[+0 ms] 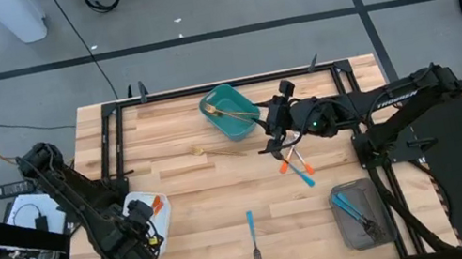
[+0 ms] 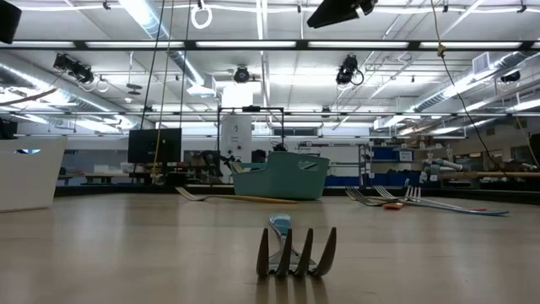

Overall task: Sort silverware by color (type)
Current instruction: Put the orange fork into the white bin

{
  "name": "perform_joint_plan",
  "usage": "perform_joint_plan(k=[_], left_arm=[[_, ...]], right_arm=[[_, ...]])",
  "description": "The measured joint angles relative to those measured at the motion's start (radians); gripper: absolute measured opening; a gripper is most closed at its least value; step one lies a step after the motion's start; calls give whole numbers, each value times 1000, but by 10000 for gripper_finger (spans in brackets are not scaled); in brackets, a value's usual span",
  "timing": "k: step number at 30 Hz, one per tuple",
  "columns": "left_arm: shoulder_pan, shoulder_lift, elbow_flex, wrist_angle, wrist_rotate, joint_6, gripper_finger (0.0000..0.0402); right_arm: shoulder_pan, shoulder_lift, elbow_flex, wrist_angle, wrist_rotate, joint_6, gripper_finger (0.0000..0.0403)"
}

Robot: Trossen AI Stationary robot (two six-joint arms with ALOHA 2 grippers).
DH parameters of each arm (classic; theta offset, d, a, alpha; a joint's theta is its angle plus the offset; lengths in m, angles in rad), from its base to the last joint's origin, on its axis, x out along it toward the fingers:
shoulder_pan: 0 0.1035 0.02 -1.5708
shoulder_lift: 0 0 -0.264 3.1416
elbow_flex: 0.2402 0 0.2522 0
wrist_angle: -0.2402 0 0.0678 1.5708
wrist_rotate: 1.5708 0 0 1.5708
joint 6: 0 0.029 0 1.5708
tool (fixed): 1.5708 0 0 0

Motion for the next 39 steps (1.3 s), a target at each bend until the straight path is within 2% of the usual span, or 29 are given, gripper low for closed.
perform_joint_plan(k=[7,15,27,39], left_arm=[[0,0,0,78,113,68,16],[3,-1,0,54,111,102,16],[3,-2,0,63,129,21,16],[3,-2,-4,76,131,17,16]], right_arm=[[-26,0,0,14,0,10,173],[-31,0,0,20,1,12,173],[-31,0,0,87,1,9,173],[-31,0,0,93,0,2,173]])
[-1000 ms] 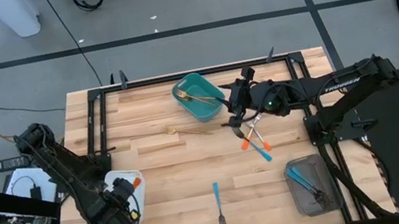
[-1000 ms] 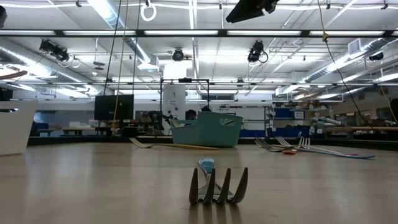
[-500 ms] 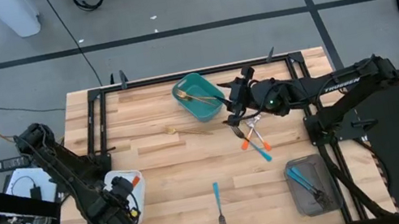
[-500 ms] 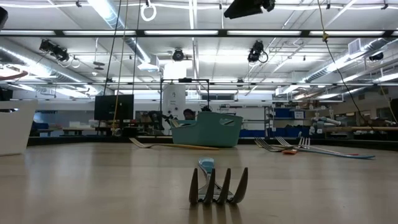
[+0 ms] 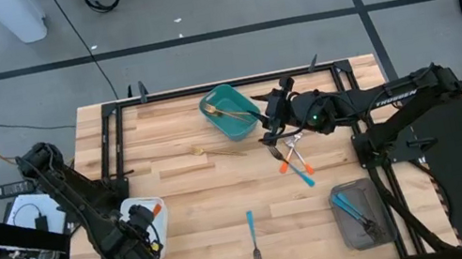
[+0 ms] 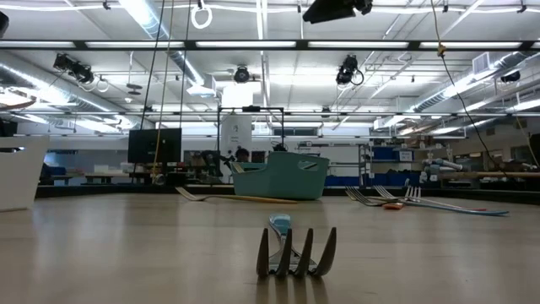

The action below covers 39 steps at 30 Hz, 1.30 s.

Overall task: Sort silverware by color (type)
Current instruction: Put the orange fork into the white bin

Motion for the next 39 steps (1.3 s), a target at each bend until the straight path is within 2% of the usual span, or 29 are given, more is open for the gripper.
perform_joint_plan(k=[7,20,29,39], left_arm=[[0,-50,-110,121,24,-2,16],[0,-163,-213,198,-7,-8,16],[0,-191,-260,246,24,-35,16],[1,-191,-261,226,7,-26,16]], right_arm=[[0,0,0,2,-19,9,173],[0,1,0,2,-27,17,173],[0,1,0,1,-27,17,173],[0,1,0,0,-27,17,173]])
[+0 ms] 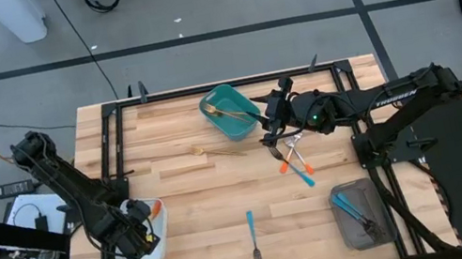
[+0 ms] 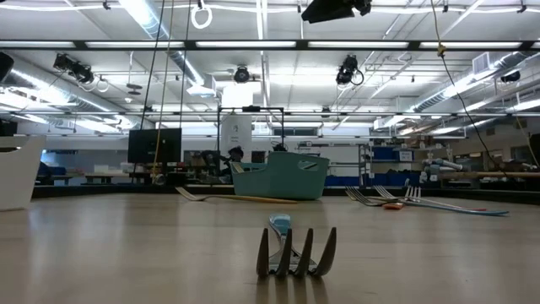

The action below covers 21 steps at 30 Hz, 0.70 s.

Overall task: Sort silverware by color (type)
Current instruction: Put the orange fork into the white bin

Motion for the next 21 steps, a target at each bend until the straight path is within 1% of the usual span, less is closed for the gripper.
perform_joint_plan(k=[13,16,21], left_arm=[[81,0,-1,-26,-7,106,20],[89,1,-1,-26,-7,109,42],[89,1,-1,-30,26,108,106]], right_arm=[[0,0,0,-8,0,0,173],[0,0,0,-8,0,0,173],[0,0,0,-8,0,0,173]])
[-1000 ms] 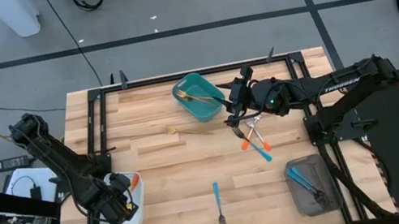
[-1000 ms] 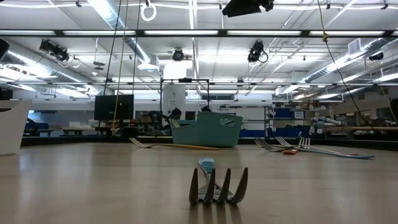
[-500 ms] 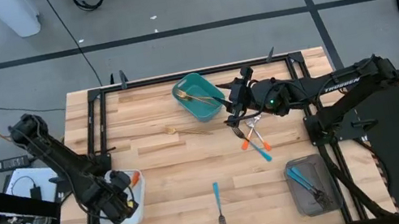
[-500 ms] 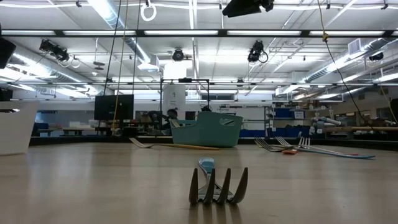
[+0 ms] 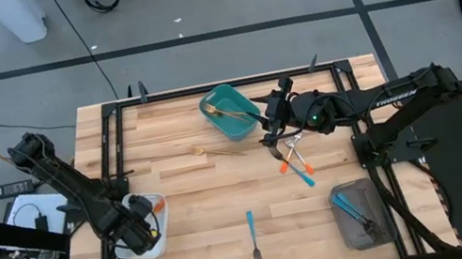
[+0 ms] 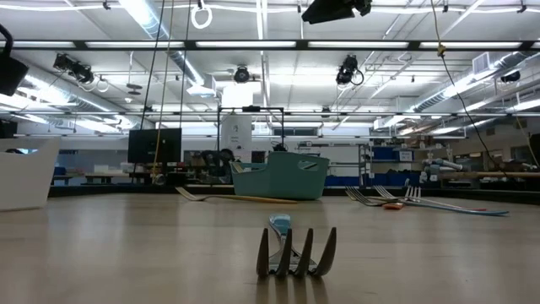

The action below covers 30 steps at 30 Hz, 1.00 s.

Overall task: Sort silverware by color (type)
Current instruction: Put the orange fork into the white bin, then put the gold fork into the green bin

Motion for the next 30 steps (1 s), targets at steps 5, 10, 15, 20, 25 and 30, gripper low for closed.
perform_joint_plan(k=[5,10,15,20,25,30], left_arm=[[0,-34,8,-11,37,-7,153],[0,-84,40,-69,5,-29,161],[0,-108,82,-129,-34,-30,161],[29,-109,151,-214,-42,23,162],[76,-109,256,-347,-72,103,162],[132,-109,317,-391,-114,183,162]], right_arm=[[0,0,0,0,0,0,173],[0,0,0,0,-1,0,173],[0,0,0,0,-1,0,173],[0,0,0,0,-7,0,173],[0,0,0,0,-7,0,173],[0,0,0,-3,-7,0,173]])
